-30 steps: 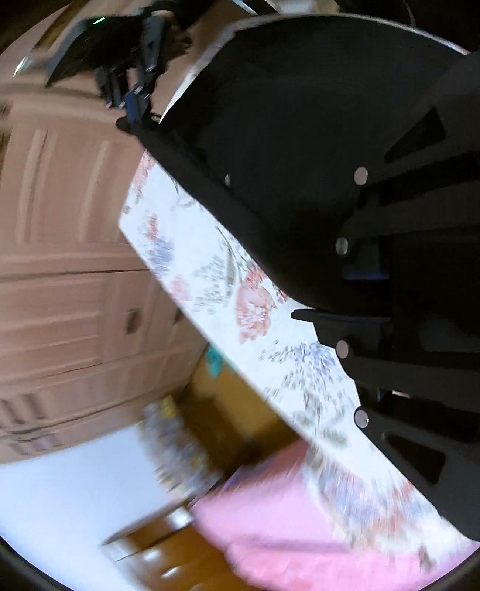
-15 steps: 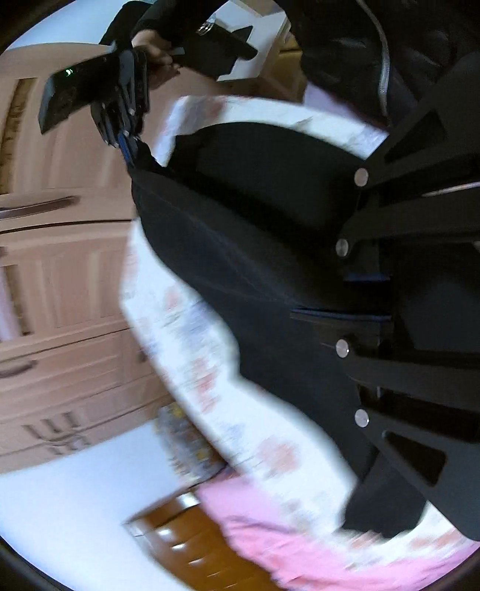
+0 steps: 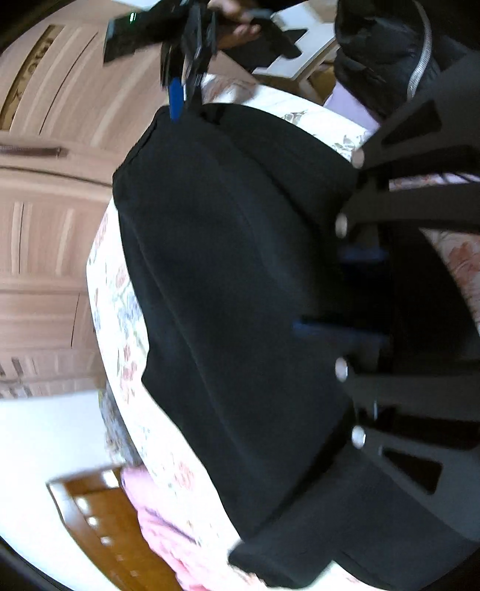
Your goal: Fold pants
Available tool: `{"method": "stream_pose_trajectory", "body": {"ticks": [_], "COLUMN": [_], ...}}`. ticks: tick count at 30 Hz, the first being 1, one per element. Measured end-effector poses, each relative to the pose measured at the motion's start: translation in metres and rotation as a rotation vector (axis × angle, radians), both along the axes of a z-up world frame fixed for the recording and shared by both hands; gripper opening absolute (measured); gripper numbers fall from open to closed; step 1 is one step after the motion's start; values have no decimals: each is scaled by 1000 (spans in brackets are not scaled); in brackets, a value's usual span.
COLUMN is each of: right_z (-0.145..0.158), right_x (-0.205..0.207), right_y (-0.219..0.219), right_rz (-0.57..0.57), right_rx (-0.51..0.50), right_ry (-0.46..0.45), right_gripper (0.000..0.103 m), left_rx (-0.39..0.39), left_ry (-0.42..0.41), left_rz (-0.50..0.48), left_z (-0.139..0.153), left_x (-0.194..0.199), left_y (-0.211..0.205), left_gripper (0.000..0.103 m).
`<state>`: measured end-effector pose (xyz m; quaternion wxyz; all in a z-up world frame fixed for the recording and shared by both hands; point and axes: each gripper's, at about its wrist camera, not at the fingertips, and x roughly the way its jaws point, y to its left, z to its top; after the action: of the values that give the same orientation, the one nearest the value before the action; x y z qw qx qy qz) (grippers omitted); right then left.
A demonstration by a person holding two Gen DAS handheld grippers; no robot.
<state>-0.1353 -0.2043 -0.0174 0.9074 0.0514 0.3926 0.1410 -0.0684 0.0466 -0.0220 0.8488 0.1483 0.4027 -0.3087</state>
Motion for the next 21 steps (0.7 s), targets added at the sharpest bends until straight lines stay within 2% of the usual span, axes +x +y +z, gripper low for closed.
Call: {"method": "stream_pose_trajectory", "body": {"ticks": [2, 3, 5, 7, 9, 12, 14, 17, 19, 21], "right_z": [11, 12, 2, -12, -24, -32, -36, -41, -42, -45], "right_x": [-13, -20, -26, -26, -22, -15, -7, -1, 3, 3], "right_y": [-6, -12, -26, -35, -48, -63, -66, -68, -69, -69], "right_rz": [-44, -83, -149, -201, -257, -317, -334, -346, -356, -362], "right_rx": [55, 109, 211, 270, 348, 441, 453, 462, 455, 438], "right_ry": [-27, -21, 30, 76, 84, 73, 78, 84, 80, 82], "right_gripper": [88, 88, 88, 77, 69, 68, 65, 56, 41, 33], "left_rx": [-68, -146, -293, -389, -416, -483, -557, -572, -545, -504], "left_ry": [-38, -38, 32, 109, 195, 294, 327, 322, 305, 291], "left_rz": [72, 104, 148, 247, 341, 474, 498, 512, 500, 507], "left_z": [16, 25, 31, 26, 12, -12, -20, -21, -18, -15], "left_x": [-13, -22, -27, -23, -13, 3, 10, 18, 24, 32], "left_y": [8, 18, 34, 51, 62, 85, 95, 96, 88, 81], "left_gripper": [101, 101, 101, 101, 101, 100, 100, 100, 100, 100]}}
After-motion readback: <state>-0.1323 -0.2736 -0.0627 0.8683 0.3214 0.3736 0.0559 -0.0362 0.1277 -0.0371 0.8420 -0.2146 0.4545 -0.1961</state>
